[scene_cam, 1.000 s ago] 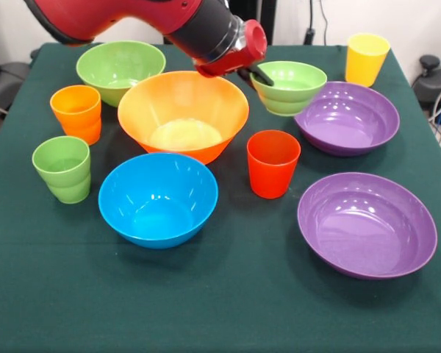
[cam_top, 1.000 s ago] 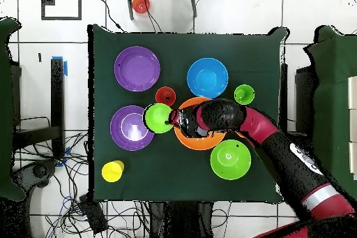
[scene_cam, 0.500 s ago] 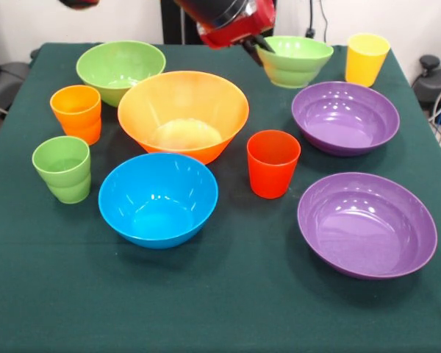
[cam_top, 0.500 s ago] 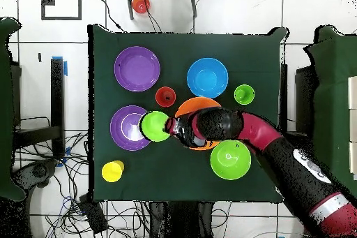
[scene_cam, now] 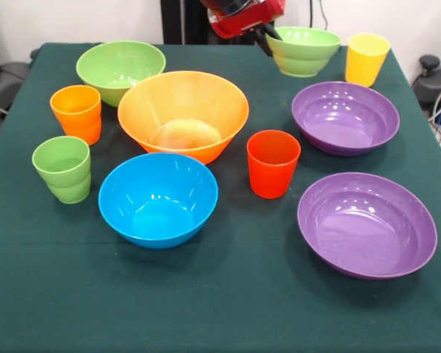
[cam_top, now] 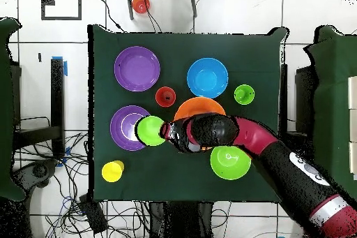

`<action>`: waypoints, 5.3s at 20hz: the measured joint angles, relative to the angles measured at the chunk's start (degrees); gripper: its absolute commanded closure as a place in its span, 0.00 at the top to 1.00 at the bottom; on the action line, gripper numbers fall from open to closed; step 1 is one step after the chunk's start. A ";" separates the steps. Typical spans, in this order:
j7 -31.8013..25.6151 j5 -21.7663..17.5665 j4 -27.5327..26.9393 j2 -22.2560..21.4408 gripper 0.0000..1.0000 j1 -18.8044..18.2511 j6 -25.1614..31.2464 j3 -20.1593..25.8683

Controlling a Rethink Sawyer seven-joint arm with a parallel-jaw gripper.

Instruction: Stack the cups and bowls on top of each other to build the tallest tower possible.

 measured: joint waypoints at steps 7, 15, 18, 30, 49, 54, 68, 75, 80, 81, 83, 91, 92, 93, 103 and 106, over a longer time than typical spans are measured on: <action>0.00 0.20 -1.81 1.05 0.00 1.15 -0.01 -0.16; 0.00 0.18 -6.59 2.13 0.00 2.06 0.67 -0.28; 0.00 0.36 -9.13 2.40 0.00 2.94 2.27 -0.37; 0.00 1.40 -18.85 1.80 0.00 5.26 14.88 -0.47; 0.00 1.22 -21.64 2.00 0.00 5.01 15.72 -0.25; 0.00 1.15 -19.53 1.72 0.00 3.52 11.24 0.31; 0.00 -2.66 -11.61 2.20 0.00 0.99 -1.62 0.33; 0.00 -4.11 -9.16 2.25 0.00 0.91 -2.06 0.31; 0.00 -5.17 -8.41 2.44 0.00 0.92 -3.14 0.21; 0.00 -5.33 -8.30 2.44 0.00 0.93 -3.45 0.17; 0.00 -5.51 -8.16 2.45 0.00 0.95 -3.99 0.14; 0.00 -5.71 -7.56 2.47 0.00 1.15 -5.95 -0.15; 0.00 -5.71 -7.57 2.51 0.00 1.16 -5.95 -0.18; 0.00 -5.71 -7.56 2.55 0.00 1.16 -5.95 -0.20; 0.00 -5.71 -7.57 5.47 0.00 1.10 -5.95 -0.39; 0.00 -5.71 -7.58 6.63 0.00 0.93 -5.95 -0.49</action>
